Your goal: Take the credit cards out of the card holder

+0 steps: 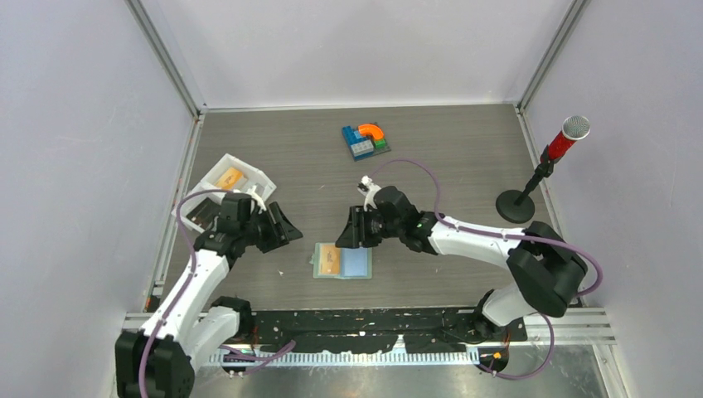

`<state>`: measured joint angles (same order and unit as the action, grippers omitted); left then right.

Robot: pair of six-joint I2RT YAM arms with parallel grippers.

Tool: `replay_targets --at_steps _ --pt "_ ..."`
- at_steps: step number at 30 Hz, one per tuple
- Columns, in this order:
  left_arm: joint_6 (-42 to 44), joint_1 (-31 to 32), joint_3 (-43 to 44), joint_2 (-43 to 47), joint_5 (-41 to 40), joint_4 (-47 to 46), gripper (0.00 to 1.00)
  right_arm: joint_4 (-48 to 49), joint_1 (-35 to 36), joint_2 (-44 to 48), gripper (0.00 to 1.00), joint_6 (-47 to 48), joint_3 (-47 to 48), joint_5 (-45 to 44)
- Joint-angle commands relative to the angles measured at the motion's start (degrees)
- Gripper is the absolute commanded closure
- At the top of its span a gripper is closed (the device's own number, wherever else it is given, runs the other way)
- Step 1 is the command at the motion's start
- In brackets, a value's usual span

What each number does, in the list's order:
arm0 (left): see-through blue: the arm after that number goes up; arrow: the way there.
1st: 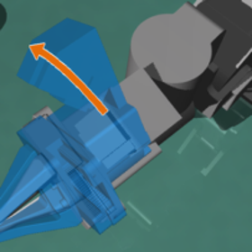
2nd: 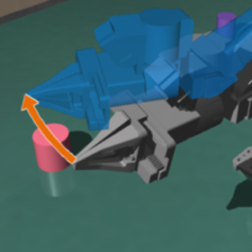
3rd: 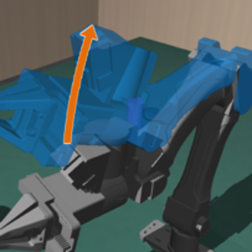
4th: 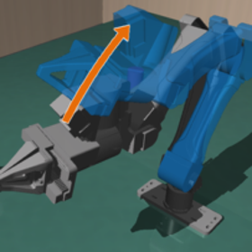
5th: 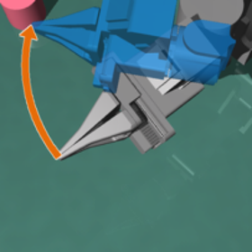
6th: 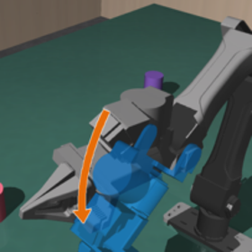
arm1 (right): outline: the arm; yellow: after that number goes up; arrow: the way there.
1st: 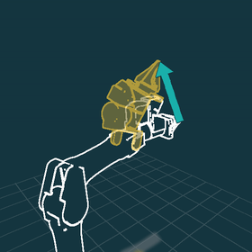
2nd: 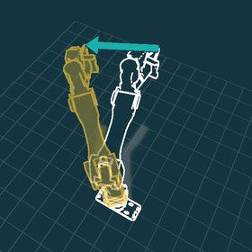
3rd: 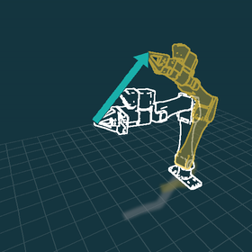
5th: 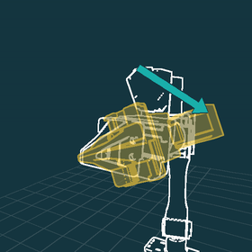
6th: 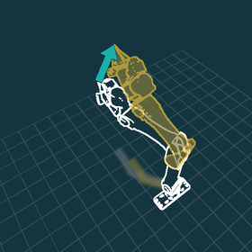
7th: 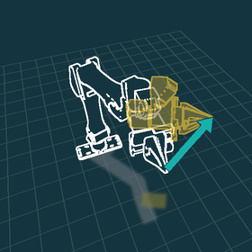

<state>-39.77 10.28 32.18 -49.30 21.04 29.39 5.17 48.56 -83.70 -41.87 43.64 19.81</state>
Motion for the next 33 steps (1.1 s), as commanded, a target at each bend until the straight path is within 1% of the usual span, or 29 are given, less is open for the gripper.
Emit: replay_targets --at_steps 1,4,9,17,19,22,26,33 --pt "3.15 2.2 0.59 -6.88 3.0 -9.06 0.45 2.27 1.7 -3.04 0.53 -1.63 5.72 -3.64" --pt "4.02 3.57 1.09 -11.19 3.63 -10.39 0.46 1.72 2.04 -5.8 0.55 -2.59 7.71 -3.71" --pt "2.38 5.44 -1.06 -14.91 2.63 -16.41 0.45 1.73 2.11 -9.29 0.59 -3.11 8.35 -4.68" --pt "1.51 7.3 -1.8 -23.63 3.07 -21.53 0.44 1.99 2.12 -14.75 0.6 -3.64 9.28 -3.09" --pt "1.53 7.9 -1.97 -24.38 3.08 -21.79 0.45 1.92 2.08 -15.51 0.62 -3.31 9.12 -2.74" --pt "1.22 9.41 -3.38 -24.21 0.98 -22.46 0.46 1.74 2.07 -15.69 0.63 -2.85 7.6 -3.01" --pt "-1.15 11.32 -5.83 -24.63 0.49 -26.18 0.46 1.35 2.07 -15.4 0.64 -2.51 5.7 -3.45" --pt "-2.83 14.47 -6.7 -26.33 -0.02 -27.8 0.53 0.13 1.97 -14.9 0.63 -1.23 3.82 -5.47"
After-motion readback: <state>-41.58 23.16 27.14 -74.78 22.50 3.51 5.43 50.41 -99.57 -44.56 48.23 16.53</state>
